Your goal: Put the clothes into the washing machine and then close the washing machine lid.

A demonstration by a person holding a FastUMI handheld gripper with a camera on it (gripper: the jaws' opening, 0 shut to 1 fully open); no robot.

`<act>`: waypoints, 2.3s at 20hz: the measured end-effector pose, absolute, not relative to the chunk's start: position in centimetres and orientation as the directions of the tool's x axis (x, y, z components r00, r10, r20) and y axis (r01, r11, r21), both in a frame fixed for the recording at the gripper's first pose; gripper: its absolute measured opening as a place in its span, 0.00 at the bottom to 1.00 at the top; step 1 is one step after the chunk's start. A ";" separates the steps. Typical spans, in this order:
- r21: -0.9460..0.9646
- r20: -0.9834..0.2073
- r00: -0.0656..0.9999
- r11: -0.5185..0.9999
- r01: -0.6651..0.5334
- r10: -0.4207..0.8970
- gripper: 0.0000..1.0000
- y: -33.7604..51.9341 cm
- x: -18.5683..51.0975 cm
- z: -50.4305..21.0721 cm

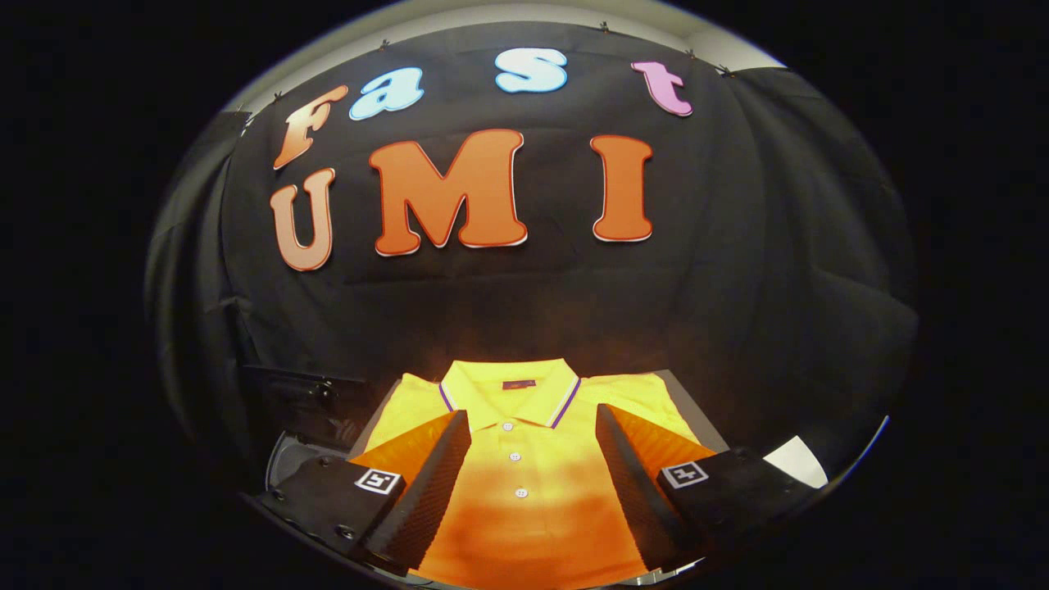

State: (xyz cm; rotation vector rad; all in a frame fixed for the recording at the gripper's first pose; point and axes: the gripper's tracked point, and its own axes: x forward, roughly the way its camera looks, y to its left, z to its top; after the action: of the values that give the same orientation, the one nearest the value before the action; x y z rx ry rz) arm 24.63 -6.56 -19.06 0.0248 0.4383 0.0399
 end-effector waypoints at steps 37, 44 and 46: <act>0.220 -0.583 0.790 0.973 -0.071 0.190 0.08 -3.8 25.4 -22.6; 0.310 -0.454 0.837 0.935 -0.171 0.304 0.08 -0.9 23.0 -16.3; 0.327 -0.433 0.843 0.927 -0.183 0.319 0.08 0.3 21.4 -14.7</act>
State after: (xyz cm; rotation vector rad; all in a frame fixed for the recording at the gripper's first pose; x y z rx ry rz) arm 21.40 0.30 -14.69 0.2805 0.5028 0.2688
